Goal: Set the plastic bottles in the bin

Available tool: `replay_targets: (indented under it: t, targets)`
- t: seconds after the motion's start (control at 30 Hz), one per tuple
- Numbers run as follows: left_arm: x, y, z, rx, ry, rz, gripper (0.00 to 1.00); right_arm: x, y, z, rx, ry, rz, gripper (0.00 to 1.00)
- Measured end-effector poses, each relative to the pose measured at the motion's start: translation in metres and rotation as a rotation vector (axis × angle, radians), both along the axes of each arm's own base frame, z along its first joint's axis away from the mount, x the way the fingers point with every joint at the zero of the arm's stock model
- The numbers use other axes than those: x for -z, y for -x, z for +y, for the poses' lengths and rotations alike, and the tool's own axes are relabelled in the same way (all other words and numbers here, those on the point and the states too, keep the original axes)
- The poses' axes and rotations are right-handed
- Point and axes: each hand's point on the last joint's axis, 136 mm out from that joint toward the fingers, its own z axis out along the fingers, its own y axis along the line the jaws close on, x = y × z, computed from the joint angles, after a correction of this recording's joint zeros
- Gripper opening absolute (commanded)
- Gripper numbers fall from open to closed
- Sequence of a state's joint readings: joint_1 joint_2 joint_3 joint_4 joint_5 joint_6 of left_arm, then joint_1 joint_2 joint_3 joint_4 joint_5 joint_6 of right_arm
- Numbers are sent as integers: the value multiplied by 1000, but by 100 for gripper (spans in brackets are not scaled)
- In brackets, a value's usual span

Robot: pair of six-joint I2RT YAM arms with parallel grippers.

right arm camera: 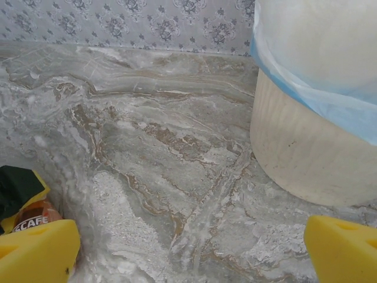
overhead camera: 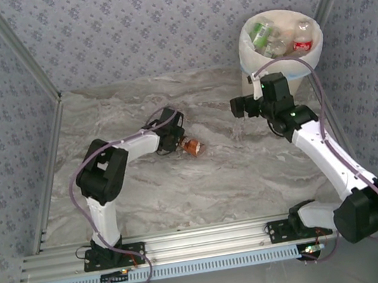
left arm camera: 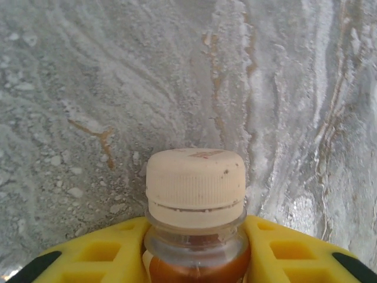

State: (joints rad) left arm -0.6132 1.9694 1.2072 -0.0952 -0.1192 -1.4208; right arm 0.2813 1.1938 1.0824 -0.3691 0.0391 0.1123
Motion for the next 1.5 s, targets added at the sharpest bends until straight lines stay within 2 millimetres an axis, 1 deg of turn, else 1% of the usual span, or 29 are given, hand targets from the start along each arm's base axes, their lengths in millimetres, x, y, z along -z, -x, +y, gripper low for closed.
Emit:
replay_targets:
  t: [0.1, 0.23, 0.4, 0.53, 0.63, 0.67, 0.73, 0.8, 0.9, 1.07, 1.13, 1.2, 1.27, 1.3, 1.4, 1.47, 1.5]
  targets:
    - [-3, -2, 0, 59, -7, -47, 30, 6, 4, 0, 12, -28, 15, 100]
    - [-9, -6, 6, 133, -49, -97, 25, 21, 7, 2, 43, -83, 52, 100]
    - [-14, -4, 9, 215, -71, -147, 20, 46, 13, 3, 105, -196, 105, 100]
    - [-22, 1, 4, 292, -68, -177, 19, 65, 18, 13, 134, -310, 145, 100]
    - [-40, 5, -4, 356, -47, -219, 19, 84, 28, 29, 116, -388, 175, 100]
    - [-50, 6, -7, 380, -34, -239, 19, 90, 31, 35, 103, -402, 189, 100]
    - [-70, 9, -13, 425, -8, -281, 19, 94, 37, 49, 67, -423, 202, 100]
    - [-91, 12, -20, 470, 24, -328, 19, 88, 40, 66, 12, -453, 187, 100]
    - [-122, 18, -29, 536, 65, -401, 19, 72, 45, 94, -98, -505, 157, 100]
    - [-175, 20, -42, 622, 114, -526, 19, 48, 57, 143, -314, -568, 139, 100]
    - [-196, 21, -45, 651, 132, -575, 19, 34, 61, 162, -397, -588, 127, 100]
    - [-214, 21, -48, 669, 145, -621, 19, 16, 66, 182, -483, -604, 99, 100]
    - [-226, 23, -49, 683, 155, -654, 19, 3, 69, 196, -533, -600, 73, 100]
    - [-231, 23, -48, 683, 154, -670, 19, -1, 68, 201, -535, -583, 59, 100]
    - [-242, 22, -43, 676, 158, -699, 19, -4, 62, 204, -504, -546, 29, 100]
    - [-247, 24, -46, 687, 172, -718, 19, 1, 57, 202, -462, -526, 27, 100]
    - [-248, 25, -47, 693, 178, -725, 19, 7, 54, 201, -438, -513, 35, 100]
